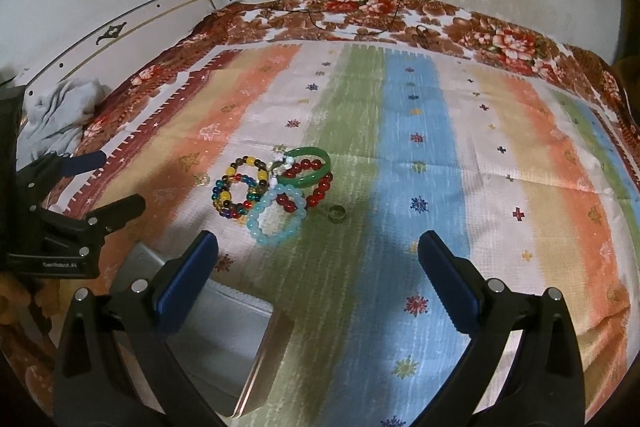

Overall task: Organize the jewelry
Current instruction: 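Move the left tool to the gold ring while the right tool approaches the clear ring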

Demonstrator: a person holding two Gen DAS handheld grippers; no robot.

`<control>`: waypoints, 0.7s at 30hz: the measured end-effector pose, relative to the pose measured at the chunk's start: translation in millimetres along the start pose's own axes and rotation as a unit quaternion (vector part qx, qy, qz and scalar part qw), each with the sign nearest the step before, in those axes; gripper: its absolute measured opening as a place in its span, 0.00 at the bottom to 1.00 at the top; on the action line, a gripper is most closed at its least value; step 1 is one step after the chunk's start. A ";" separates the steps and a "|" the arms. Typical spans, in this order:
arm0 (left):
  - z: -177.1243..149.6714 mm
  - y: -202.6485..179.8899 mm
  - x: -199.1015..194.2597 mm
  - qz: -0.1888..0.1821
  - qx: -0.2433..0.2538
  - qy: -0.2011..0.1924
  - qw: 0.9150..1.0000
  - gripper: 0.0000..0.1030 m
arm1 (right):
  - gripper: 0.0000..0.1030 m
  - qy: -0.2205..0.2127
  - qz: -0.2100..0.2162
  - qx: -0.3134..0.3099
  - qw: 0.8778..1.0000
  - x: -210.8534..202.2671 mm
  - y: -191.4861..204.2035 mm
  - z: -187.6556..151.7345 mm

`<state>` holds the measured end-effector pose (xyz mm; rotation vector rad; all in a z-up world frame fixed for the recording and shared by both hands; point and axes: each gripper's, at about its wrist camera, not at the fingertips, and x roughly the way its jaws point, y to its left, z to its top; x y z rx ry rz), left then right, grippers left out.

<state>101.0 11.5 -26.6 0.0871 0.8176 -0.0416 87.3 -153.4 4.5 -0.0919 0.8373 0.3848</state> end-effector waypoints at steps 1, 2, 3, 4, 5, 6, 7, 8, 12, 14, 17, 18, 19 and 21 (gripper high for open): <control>1.5 2.3 2.8 0.001 0.000 0.004 1.000 0.95 | 0.95 0.002 -0.001 0.001 1.000 2.1 -1.5 1.3; 2.7 3.6 4.9 -0.001 -0.001 0.008 1.000 0.95 | 0.95 0.005 -0.001 0.002 1.000 4.8 -3.5 3.6; 4.6 6.8 7.8 -0.010 -0.008 0.014 1.000 0.95 | 0.95 0.007 0.000 0.004 1.000 7.1 -4.6 5.2; 5.2 9.8 9.6 -0.016 -0.015 0.019 1.000 0.95 | 0.95 0.009 0.003 0.007 1.000 9.0 -6.0 6.8; 6.8 15.0 13.2 -0.025 -0.030 0.027 0.999 0.95 | 0.95 0.013 0.008 0.013 1.000 11.7 -8.9 9.0; 7.7 19.2 16.0 -0.031 -0.041 0.032 0.998 0.95 | 0.95 0.017 0.013 0.018 1.000 13.7 -11.3 10.1; 8.4 23.2 18.2 -0.035 -0.051 0.035 0.997 0.95 | 0.95 0.022 0.017 0.023 0.999 15.9 -13.7 11.1; 9.4 27.2 20.2 -0.035 -0.059 0.038 0.997 0.95 | 0.95 0.027 0.020 0.027 0.999 18.6 -16.5 12.7; 14.0 33.2 26.9 -0.026 -0.062 0.040 0.997 0.95 | 0.95 0.040 0.016 0.034 0.998 27.2 -22.4 17.0; 16.9 33.9 32.0 -0.025 -0.061 0.046 0.997 0.95 | 0.95 0.046 0.017 0.036 0.998 31.4 -24.5 19.1; 19.0 35.4 39.2 -0.021 -0.057 0.056 0.997 0.95 | 0.95 0.058 0.013 0.031 0.998 39.1 -26.0 21.6; 19.4 36.1 42.1 -0.019 -0.056 0.061 0.996 0.95 | 0.95 0.065 0.013 0.027 0.997 43.1 -26.4 21.5; 19.6 36.1 44.9 -0.017 -0.055 0.067 0.996 0.95 | 0.95 0.074 0.013 0.025 0.997 47.6 -27.6 21.6; 19.2 37.5 50.9 -0.016 -0.053 0.081 0.995 0.95 | 0.95 0.095 0.005 0.033 0.995 57.2 -32.7 20.8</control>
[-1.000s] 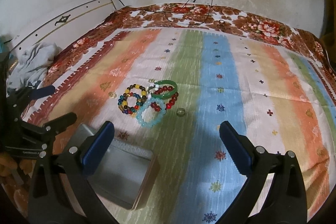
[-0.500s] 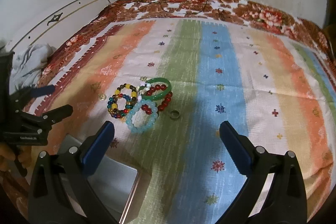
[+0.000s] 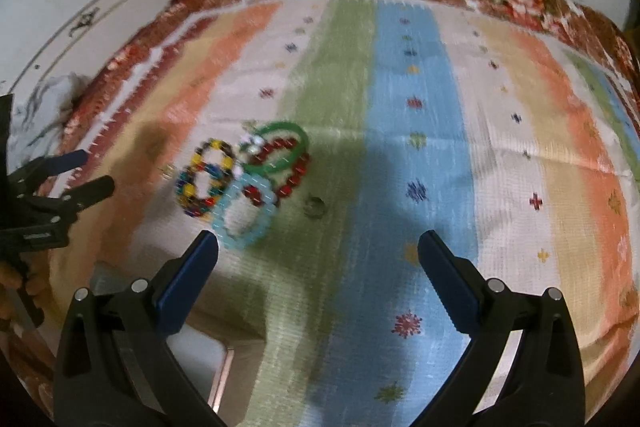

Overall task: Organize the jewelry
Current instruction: 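Move the left tool to the gold ring while the right tool approaches the clear ring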

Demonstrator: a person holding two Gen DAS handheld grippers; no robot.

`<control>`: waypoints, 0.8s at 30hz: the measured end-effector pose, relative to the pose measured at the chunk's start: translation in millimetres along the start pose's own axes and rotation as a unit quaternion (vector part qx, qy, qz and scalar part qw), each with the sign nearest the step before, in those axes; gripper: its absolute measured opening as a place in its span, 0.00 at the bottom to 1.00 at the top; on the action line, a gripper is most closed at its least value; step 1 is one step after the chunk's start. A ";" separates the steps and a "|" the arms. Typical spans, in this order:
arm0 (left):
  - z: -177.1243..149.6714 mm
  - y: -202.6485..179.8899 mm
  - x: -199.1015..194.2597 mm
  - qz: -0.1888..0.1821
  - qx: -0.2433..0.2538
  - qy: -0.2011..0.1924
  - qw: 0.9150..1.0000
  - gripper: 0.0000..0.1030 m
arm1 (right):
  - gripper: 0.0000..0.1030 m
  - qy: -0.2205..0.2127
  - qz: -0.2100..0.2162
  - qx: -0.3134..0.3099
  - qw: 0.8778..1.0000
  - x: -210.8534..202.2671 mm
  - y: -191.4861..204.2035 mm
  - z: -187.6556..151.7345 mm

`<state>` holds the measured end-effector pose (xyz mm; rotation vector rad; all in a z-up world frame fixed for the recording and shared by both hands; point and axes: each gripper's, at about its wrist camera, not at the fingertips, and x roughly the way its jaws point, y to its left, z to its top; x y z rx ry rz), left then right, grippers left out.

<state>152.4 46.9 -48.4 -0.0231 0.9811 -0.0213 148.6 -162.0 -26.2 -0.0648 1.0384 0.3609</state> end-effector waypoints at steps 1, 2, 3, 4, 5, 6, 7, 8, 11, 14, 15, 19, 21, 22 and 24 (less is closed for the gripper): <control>0.3 0.0 2.6 0.002 0.000 0.007 1.000 0.95 | 0.95 0.007 0.000 0.005 1.000 3.3 -2.0 0.1; 0.8 0.1 4.7 0.002 0.001 0.012 1.000 0.95 | 0.95 0.015 0.006 0.008 1.000 6.6 -3.6 0.2; 0.8 1.5 6.4 0.003 0.002 0.016 1.000 0.95 | 0.95 0.018 0.009 0.009 1.000 8.6 -3.7 0.2; 1.5 1.4 7.5 0.004 0.003 0.019 1.000 0.95 | 0.95 0.022 0.013 0.009 1.000 10.6 -3.5 1.0; 2.0 1.3 8.4 0.004 0.004 0.021 1.000 0.95 | 0.95 0.028 0.021 0.013 0.999 13.6 -4.4 1.9; 2.9 1.2 9.3 0.005 0.005 0.024 1.000 0.95 | 0.95 0.034 0.029 0.020 0.999 16.5 -5.7 2.6; 4.1 1.6 10.7 0.004 0.005 0.027 1.000 0.95 | 0.95 0.042 0.034 0.028 0.998 19.4 -7.4 3.7; 4.9 2.1 12.0 0.003 0.005 0.030 1.000 0.95 | 0.95 0.050 0.034 0.032 0.998 22.7 -9.0 4.9; 5.9 4.0 17.3 0.004 0.001 0.039 0.999 0.95 | 0.95 0.063 0.021 0.022 0.998 30.5 -7.3 7.8; 9.2 7.3 24.1 0.007 -0.007 0.047 0.999 0.95 | 0.95 0.071 0.007 0.022 0.997 36.9 -8.9 9.4; 10.3 8.6 25.6 0.006 -0.010 0.049 0.999 0.95 | 0.95 0.072 0.004 0.026 0.997 38.7 -10.5 10.0; 13.6 12.3 32.8 0.000 -0.020 0.057 0.998 0.94 | 0.95 0.080 0.003 0.034 0.996 46.0 -14.6 14.3; 14.0 12.2 37.7 0.002 -0.018 0.064 0.998 0.93 | 0.95 0.085 0.001 0.034 0.996 50.8 -15.5 16.2; 14.7 12.4 39.8 0.003 -0.018 0.066 0.998 0.93 | 0.95 0.087 0.000 0.034 0.996 52.6 -15.5 16.7; 15.7 12.3 45.2 -0.001 -0.014 0.073 0.997 0.87 | 0.95 0.091 -0.003 0.033 0.995 57.2 -15.4 18.2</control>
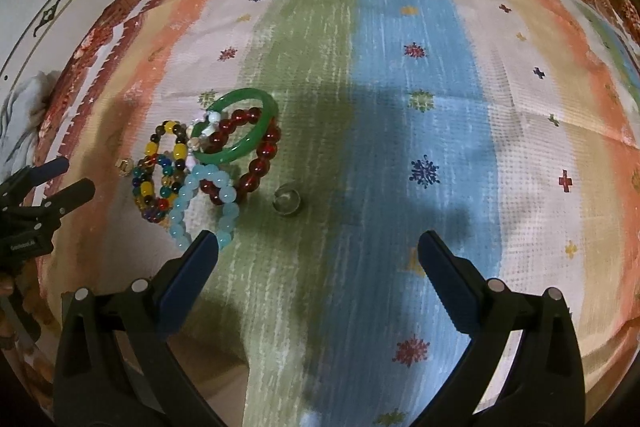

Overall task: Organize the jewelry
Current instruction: 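Move the left tool to the gold ring while the right tool approaches the clear ring, then close the left tool on the gold ring while the right tool grasps the clear ring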

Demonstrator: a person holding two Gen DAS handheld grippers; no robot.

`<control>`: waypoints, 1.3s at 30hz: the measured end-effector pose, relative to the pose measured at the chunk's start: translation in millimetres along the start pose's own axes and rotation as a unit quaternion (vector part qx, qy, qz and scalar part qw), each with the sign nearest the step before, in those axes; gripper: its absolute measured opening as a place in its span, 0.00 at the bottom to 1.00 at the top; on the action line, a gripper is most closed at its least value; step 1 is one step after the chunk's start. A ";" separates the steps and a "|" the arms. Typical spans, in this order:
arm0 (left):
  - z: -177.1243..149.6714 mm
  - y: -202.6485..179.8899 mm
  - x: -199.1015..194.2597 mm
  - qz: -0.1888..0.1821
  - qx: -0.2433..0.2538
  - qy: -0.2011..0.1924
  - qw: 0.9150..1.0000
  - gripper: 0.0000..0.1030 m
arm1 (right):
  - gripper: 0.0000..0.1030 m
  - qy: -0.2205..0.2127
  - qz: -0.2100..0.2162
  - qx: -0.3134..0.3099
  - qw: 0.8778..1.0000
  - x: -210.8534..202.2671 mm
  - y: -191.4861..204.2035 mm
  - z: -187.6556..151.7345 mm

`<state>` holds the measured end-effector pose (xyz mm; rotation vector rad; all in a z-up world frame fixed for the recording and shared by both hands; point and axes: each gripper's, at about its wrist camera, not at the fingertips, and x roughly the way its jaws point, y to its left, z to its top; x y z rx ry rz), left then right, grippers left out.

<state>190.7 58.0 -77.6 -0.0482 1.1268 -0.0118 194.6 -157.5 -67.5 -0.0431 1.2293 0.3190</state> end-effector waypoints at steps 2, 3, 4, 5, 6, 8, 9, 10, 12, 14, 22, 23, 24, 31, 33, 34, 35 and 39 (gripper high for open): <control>2.0 0.4 4.9 -0.001 0.001 0.008 1.000 0.82 | 0.95 0.002 -0.001 -0.001 1.000 2.3 0.9 1.6; 2.7 0.7 7.0 0.000 0.000 0.011 1.000 0.81 | 0.95 0.003 0.000 -0.003 1.000 3.2 1.9 2.2; 3.3 0.6 8.5 -0.001 0.001 0.012 1.000 0.79 | 0.94 0.003 -0.002 -0.006 1.000 4.2 2.0 2.7; 3.8 0.3 9.7 -0.002 0.002 0.013 1.000 0.77 | 0.92 0.004 -0.003 -0.007 1.000 5.6 2.6 4.0; 4.6 0.3 11.3 -0.001 0.003 0.015 1.000 0.75 | 0.89 0.006 -0.004 -0.008 1.000 7.2 2.5 4.6; 6.1 0.9 14.9 0.002 0.004 0.018 1.000 0.73 | 0.87 0.013 -0.003 -0.005 1.000 12.2 0.7 6.5; 6.8 1.8 16.9 0.003 0.003 0.020 1.000 0.71 | 0.86 0.016 -0.001 -0.004 1.000 14.2 0.3 7.3; 7.5 2.5 18.8 0.003 0.003 0.022 1.000 0.69 | 0.86 0.018 -0.001 -0.003 1.000 15.8 -0.1 8.1; 8.6 3.9 23.5 0.003 0.001 0.028 1.000 0.61 | 0.84 0.021 -0.004 -0.004 1.000 19.4 -0.2 9.7; 8.6 3.4 27.7 -0.001 0.003 0.034 0.999 0.58 | 0.80 0.025 -0.004 -0.005 1.000 22.9 -0.1 10.4; 10.7 -1.7 39.0 -0.001 0.014 0.045 0.999 0.51 | 0.72 0.032 -0.004 -0.001 0.999 32.5 -3.0 15.6; 10.4 -1.9 40.4 0.000 0.016 0.046 0.999 0.51 | 0.72 0.032 -0.003 -0.004 0.999 32.8 -1.7 16.4; 10.2 -2.2 41.3 0.001 0.017 0.046 0.999 0.51 | 0.72 0.032 -0.002 -0.006 0.999 33.1 0.2 16.5; 8.5 -4.6 45.1 0.010 0.029 0.048 0.998 0.50 | 0.65 0.037 -0.025 -0.026 0.999 42.9 8.0 19.3; 9.9 -3.7 46.1 0.012 0.030 0.046 0.998 0.47 | 0.60 0.036 -0.034 -0.026 0.998 45.0 8.0 21.4; 11.5 -3.1 47.3 0.013 0.030 0.045 0.998 0.45 | 0.57 0.035 -0.038 -0.026 0.998 45.3 7.7 22.1; 12.5 -3.0 48.7 0.015 0.031 0.046 0.998 0.42 | 0.56 0.035 -0.040 -0.027 0.998 45.3 7.4 22.8; 13.4 -3.9 47.8 0.017 0.035 0.050 0.998 0.27 | 0.44 0.040 -0.041 -0.028 0.998 46.4 8.0 25.9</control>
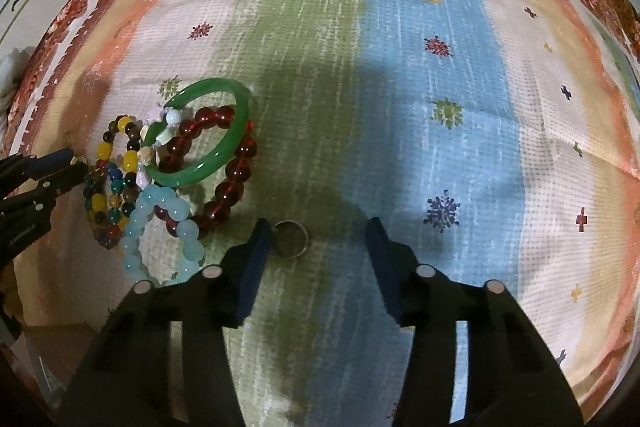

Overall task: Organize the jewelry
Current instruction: 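Close the left tool on the gold ring while the right tool grasps the clear ring, then carry both rings over the silver tin and open both tools to drop them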

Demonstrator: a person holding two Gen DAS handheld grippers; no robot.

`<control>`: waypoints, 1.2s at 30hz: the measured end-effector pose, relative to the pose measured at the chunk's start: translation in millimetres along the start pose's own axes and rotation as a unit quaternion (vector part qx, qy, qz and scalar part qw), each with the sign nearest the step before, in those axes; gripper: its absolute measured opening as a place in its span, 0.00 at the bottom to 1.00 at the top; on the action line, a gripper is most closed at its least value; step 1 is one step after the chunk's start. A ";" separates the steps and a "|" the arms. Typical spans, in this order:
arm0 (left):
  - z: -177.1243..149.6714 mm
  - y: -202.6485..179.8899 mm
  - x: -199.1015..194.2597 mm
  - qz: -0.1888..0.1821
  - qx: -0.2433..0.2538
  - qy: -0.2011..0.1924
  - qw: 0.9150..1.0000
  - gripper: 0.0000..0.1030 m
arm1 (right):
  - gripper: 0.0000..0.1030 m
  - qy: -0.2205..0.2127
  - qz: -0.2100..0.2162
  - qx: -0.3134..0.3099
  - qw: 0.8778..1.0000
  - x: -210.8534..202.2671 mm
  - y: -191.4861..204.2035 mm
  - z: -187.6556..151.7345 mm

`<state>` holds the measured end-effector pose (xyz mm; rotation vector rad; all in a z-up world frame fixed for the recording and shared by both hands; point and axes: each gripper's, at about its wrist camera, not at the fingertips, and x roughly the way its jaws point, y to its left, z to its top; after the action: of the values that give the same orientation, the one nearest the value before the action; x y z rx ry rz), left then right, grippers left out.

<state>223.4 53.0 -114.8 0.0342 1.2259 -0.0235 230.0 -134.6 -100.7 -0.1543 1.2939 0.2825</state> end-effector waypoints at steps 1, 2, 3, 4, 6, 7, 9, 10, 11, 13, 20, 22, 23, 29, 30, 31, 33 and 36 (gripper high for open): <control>-0.1 -0.4 0.0 -0.001 0.000 0.000 1.000 0.26 | 0.42 0.001 0.001 0.001 1.000 0.3 -0.4 0.9; 0.1 -0.7 0.4 -0.001 0.000 0.001 1.000 0.25 | 0.40 0.003 0.000 0.001 1.000 0.3 -1.1 1.1; 0.3 -0.8 0.5 -0.002 -0.001 0.002 1.000 0.24 | 0.36 0.003 0.000 0.002 1.000 0.1 -1.2 1.0; 0.6 -1.1 0.5 -0.003 -0.001 0.002 1.000 0.21 | 0.31 0.003 0.001 0.003 1.000 -1.3 -3.3 -0.8; 1.0 -0.5 0.3 -0.002 -0.003 0.004 1.000 0.12 | 0.22 0.004 0.006 0.003 1.000 -1.7 -2.8 -1.4; 1.2 0.1 0.2 -0.004 -0.005 0.005 1.000 0.12 | 0.21 0.005 0.009 0.002 1.000 -1.7 -2.4 -1.3; 0.5 0.3 0.1 -0.006 -0.005 0.004 1.000 0.12 | 0.21 0.004 0.008 0.000 1.000 -2.1 -1.0 -1.9; 0.1 0.7 0.1 -0.006 -0.005 0.003 1.000 0.12 | 0.21 0.004 0.008 -0.001 1.000 -2.0 -1.0 -1.7; 0.0 1.2 0.0 -0.008 -0.006 0.002 1.000 0.11 | 0.21 0.004 0.010 0.001 1.000 -1.9 -0.7 -1.4; -0.2 2.5 -2.0 -0.011 -0.009 -0.004 1.000 0.11 | 0.21 0.005 0.015 0.004 1.000 -3.0 -1.1 -2.5; -1.7 -0.8 -24.1 -0.033 -0.013 -0.027 0.999 0.11 | 0.21 -0.003 0.039 0.004 0.999 -18.7 1.2 -3.6; -3.8 -3.4 -29.7 -0.037 -0.014 -0.032 0.999 0.11 | 0.21 -0.009 0.045 0.003 0.999 -25.1 4.1 -4.5; -6.0 -5.2 -32.6 -0.039 -0.013 -0.034 0.999 0.11 | 0.21 -0.011 0.048 0.003 0.999 -27.6 4.4 -5.7; -19.1 -11.5 -49.1 -0.047 -0.011 -0.045 0.998 0.11 | 0.21 -0.035 0.052 -0.005 0.998 -51.5 9.8 -16.4; -20.7 -12.2 -52.1 -0.047 -0.011 -0.047 0.998 0.11 | 0.21 -0.042 0.048 -0.007 0.998 -56.7 10.4 -19.1; -22.6 -12.6 -55.8 -0.048 -0.011 -0.051 0.997 0.11 | 0.21 -0.049 0.043 -0.008 0.998 -62.7 9.1 -21.9; -24.9 -13.0 -60.5 -0.050 -0.014 -0.055 0.997 0.11 | 0.21 -0.061 0.034 -0.006 0.998 -69.8 8.5 -26.1; -30.4 -14.8 -69.9 -0.054 -0.018 -0.062 0.996 0.11 | 0.21 -0.077 0.019 -0.020 0.997 -79.3 12.7 -32.8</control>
<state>170.6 39.4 -59.5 -0.0635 1.1032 -0.0963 176.6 -140.8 -32.6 -0.1390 1.1406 0.3469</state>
